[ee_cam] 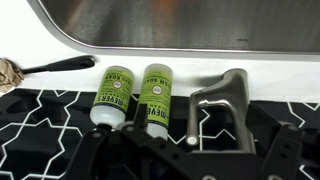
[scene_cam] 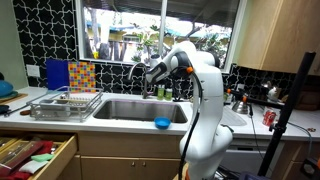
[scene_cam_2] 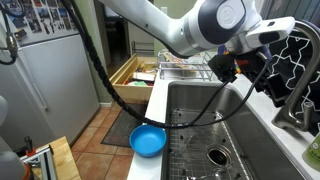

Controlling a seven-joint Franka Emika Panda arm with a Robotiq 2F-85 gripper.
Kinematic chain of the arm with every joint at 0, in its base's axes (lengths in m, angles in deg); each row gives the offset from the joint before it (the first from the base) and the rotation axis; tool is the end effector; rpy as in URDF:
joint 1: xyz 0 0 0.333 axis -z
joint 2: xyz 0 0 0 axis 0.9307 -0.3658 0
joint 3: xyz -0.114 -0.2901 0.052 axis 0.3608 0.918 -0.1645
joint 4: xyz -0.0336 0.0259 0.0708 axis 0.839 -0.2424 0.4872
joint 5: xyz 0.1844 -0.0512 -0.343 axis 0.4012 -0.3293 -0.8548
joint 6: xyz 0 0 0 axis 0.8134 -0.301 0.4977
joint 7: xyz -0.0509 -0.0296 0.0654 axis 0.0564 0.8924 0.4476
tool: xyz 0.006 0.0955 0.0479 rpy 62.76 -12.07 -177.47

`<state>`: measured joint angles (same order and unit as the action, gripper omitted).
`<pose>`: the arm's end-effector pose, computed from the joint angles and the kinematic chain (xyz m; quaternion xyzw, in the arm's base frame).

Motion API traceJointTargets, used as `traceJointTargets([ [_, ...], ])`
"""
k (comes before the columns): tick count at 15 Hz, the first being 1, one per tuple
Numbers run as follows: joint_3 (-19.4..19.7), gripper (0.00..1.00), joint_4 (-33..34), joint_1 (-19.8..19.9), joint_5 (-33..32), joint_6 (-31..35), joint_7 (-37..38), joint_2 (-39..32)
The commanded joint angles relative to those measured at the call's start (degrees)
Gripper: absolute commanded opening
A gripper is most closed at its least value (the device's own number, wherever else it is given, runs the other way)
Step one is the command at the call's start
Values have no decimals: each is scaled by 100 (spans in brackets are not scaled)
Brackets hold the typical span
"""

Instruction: Open the tap, pick up the blue bowl and fetch some water, put the blue bowl back on the kitchen counter in front of the sink

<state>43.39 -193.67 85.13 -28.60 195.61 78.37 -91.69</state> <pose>0.5711 -0.3163 0.4890 0.8666 -0.3857 0.2660 0.1716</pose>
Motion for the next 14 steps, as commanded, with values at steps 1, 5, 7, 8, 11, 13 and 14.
traceJointTargets([
  [1, 232, 100, 37, -212, 98, 5, -74, -32],
  [5, 256, 100, 254, -217, 385, 250, -131, -343],
  [7, 303, 100, 328, -268, 384, 540, -145, -476],
  [8, 315, 100, 371, -277, 441, 667, -208, -566],
  [11, 430, 100, 703, -306, 575, 819, -272, -942],
  [13, 583, 100, 997, -351, 604, 818, -201, -1210],
  [14, 679, 100, 1158, -380, 574, 787, -150, -1335],
])
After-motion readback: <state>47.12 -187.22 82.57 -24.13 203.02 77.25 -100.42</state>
